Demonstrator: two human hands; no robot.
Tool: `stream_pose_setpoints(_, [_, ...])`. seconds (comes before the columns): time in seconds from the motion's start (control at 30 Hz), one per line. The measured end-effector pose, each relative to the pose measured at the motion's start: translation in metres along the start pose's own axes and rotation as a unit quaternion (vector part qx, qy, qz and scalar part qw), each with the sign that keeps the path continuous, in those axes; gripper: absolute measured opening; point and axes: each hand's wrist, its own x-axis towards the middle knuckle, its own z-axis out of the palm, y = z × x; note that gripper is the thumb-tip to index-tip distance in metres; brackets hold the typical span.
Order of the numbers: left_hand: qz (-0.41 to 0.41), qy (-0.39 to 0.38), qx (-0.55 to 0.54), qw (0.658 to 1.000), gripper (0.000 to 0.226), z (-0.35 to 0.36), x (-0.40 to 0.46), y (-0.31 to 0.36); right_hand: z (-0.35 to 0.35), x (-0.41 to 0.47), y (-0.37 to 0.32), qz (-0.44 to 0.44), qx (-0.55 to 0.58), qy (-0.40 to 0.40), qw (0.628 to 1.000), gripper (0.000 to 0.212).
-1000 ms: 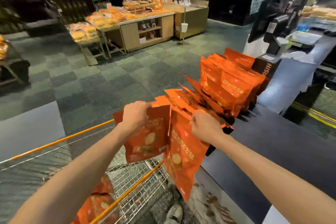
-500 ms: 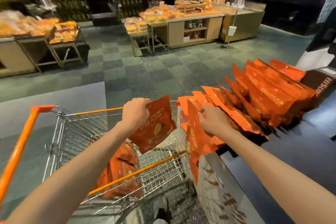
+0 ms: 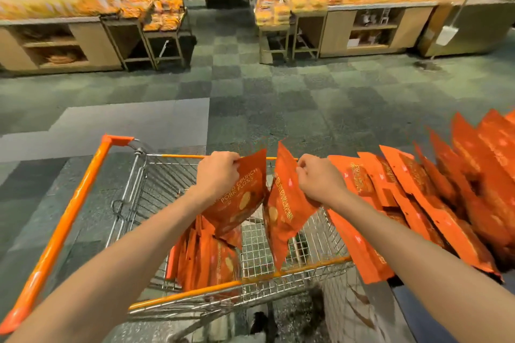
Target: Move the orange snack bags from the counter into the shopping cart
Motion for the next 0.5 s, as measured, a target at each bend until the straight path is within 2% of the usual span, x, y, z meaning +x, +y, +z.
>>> stream_pose_setpoints(0.17, [-0.035, -0.046, -0.029, 0.998, 0.024, 0.041, 0.04, -0.009, 0.038, 0.057, 0.013, -0.016, -0.051, -0.036, 0.998, 0.017])
stream_pose_setpoints(0.27, [-0.077, -0.094, -0.06, 0.991, 0.022, 0.073, 0.053, -0.023, 0.072, 0.078, 0.025, 0.007, -0.055, -0.077, 0.995, 0.018])
stream_pose_setpoints(0.5, [-0.236, -0.206, -0.135, 0.94, 0.021, 0.158, 0.054, -0.067, 0.152, 0.109, 0.053, 0.046, -0.023, -0.176, 0.983, 0.013])
